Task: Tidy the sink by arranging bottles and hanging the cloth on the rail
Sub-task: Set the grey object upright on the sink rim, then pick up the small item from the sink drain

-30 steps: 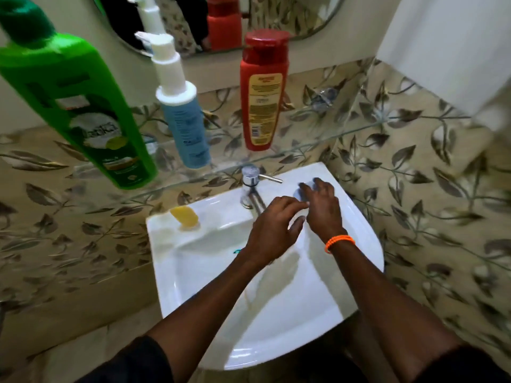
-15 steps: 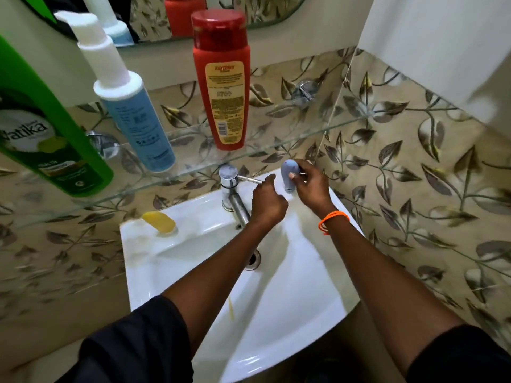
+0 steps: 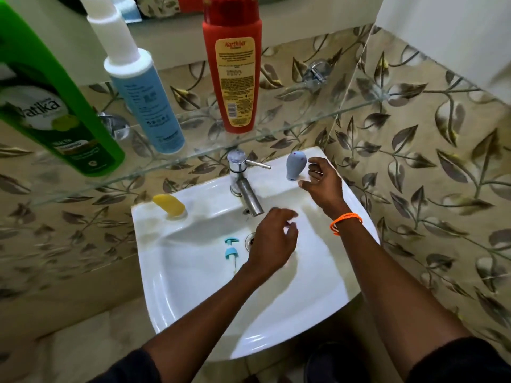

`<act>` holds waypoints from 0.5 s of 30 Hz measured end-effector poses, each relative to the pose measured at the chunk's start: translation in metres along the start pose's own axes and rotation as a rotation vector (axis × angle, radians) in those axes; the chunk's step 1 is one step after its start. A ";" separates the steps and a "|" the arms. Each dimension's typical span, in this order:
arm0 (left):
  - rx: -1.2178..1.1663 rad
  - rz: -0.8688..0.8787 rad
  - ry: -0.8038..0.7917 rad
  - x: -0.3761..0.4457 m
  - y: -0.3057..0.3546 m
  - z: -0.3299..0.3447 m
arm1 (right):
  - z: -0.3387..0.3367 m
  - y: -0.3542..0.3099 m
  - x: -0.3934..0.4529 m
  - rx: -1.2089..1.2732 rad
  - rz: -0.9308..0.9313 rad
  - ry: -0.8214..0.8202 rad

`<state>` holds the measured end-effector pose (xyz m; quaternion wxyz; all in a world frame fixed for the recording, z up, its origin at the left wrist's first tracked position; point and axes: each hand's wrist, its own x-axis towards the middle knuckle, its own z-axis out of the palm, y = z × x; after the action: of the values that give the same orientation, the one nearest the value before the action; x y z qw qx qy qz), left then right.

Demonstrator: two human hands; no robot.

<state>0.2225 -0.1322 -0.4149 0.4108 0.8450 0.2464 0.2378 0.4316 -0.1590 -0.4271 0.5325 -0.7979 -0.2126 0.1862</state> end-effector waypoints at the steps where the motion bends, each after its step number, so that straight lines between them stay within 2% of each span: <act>1: 0.044 -0.063 -0.032 -0.020 -0.013 -0.003 | 0.000 0.000 -0.011 0.000 0.001 0.064; 4: 0.315 -0.418 -0.187 -0.058 -0.053 -0.020 | 0.013 0.004 -0.059 -0.071 0.068 0.302; 6: 0.471 -0.640 -0.237 -0.070 -0.070 -0.037 | 0.034 0.014 -0.096 -0.077 0.095 0.260; 7: 0.510 -0.688 -0.260 -0.074 -0.075 -0.043 | 0.047 0.020 -0.112 -0.052 0.102 0.197; 9: 0.565 -0.696 -0.305 -0.076 -0.079 -0.049 | 0.070 0.027 -0.140 -0.037 0.091 0.095; 12: 0.620 -0.670 -0.309 -0.074 -0.084 -0.052 | 0.092 0.029 -0.162 -0.126 0.040 0.060; 15: 0.625 -0.604 -0.272 -0.069 -0.079 -0.060 | 0.099 0.020 -0.171 -0.263 -0.153 -0.126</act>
<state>0.1157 -0.0974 -0.4594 0.2155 0.8423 0.4855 -0.0918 0.2391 -0.1810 -0.4696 0.4216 -0.8289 -0.3285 0.1653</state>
